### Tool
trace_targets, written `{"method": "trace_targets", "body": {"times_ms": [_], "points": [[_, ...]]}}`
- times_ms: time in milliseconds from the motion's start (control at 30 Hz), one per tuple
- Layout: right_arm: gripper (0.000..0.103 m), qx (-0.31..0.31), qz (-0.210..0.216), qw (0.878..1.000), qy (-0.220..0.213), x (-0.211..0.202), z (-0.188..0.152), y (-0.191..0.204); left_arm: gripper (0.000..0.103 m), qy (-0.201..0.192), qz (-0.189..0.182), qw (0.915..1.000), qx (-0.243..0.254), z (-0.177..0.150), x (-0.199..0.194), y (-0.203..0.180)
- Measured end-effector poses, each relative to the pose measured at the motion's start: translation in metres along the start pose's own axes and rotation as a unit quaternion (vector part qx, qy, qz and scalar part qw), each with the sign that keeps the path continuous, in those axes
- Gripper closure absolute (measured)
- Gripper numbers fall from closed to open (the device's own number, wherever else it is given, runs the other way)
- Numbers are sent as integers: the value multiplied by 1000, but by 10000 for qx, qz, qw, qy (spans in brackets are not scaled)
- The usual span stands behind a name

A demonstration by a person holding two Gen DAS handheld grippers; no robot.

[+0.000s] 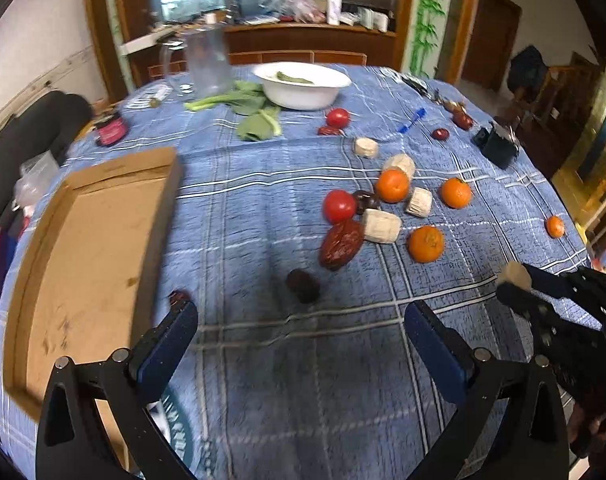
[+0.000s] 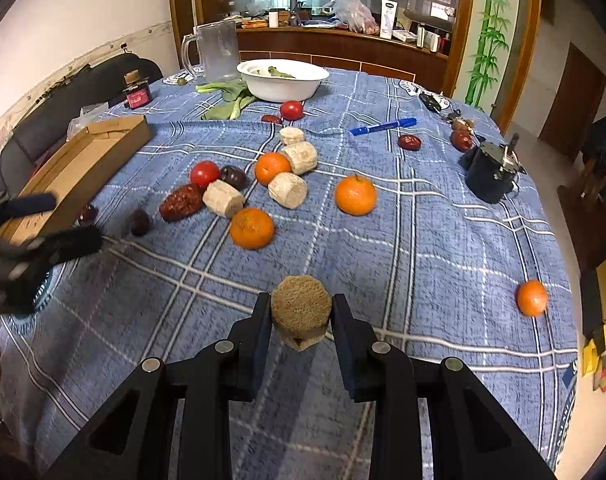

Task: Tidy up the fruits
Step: 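Grasp the round brown cake with the right gripper while the left grasps a dried date, then lift the brown cake with the right gripper while the left lifts the date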

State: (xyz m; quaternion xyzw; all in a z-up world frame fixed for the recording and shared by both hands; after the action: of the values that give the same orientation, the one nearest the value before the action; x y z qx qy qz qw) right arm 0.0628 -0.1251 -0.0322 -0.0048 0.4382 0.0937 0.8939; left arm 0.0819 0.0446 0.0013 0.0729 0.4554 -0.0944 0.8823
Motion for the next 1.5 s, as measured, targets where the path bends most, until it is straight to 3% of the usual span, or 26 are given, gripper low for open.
{"method": "trace_targets", "body": {"times_ms": [100, 200, 267, 367, 467, 600, 667, 967, 1167, 1267, 1333, 1500], "points": [[71, 11, -50, 10000, 27, -1, -5, -5, 2, 168, -280, 9994, 94, 6, 16, -8], [71, 68, -60, 10000, 32, -2, -8, -11, 10, 283, -405, 9988, 74, 8, 31, -7], [71, 126, -34, 9999, 42, -2, -10, -15, 25, 448, -688, 9966, 13, 7, 40, -8], [71, 211, 33, 9997, 74, -2, -12, -18, 46, 599, -751, 9954, 55, 4, 50, -6], [71, 220, 64, 9997, 60, -3, -13, -18, 61, 611, -667, 9958, 108, 3, 57, -1], [71, 240, 79, 9997, 73, -3, -14, -20, 70, 608, -639, 9961, 104, 3, 62, 4], [71, 260, 80, 9996, 104, -1, -14, -21, 79, 574, -580, 9967, 51, 4, 62, 7], [71, 407, 158, 9990, 101, -3, -18, -25, 80, 447, -615, 9969, -198, -10, 47, 2], [71, 424, 235, 9988, -14, -16, -21, -26, 80, 312, -710, 9969, 99, -27, 19, -29], [71, 414, 185, 9990, 54, -15, -27, -26, 80, 350, -893, 9954, 73, -38, 12, -40], [71, 476, 286, 9983, 157, -11, -30, -26, 80, 353, -823, 9959, 121, -42, 10, -42], [70, 405, 73, 9991, 71, -5, -19, -27, 80, 527, -797, 9954, -29, -50, 20, -35]]}}
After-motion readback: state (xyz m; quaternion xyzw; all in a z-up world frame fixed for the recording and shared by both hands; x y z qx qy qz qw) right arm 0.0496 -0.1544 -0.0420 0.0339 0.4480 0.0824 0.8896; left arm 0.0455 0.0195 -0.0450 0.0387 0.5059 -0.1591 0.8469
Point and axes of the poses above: each gripper's, at about its wrist camera, not at the fingertips, and x roughly the way its jaws point, y to its left, z to its top, the point moved 7 cm from there along x, roughly the way its jaws point, and after that the axes turned 6 degrees about x, right-handed, at the moved point
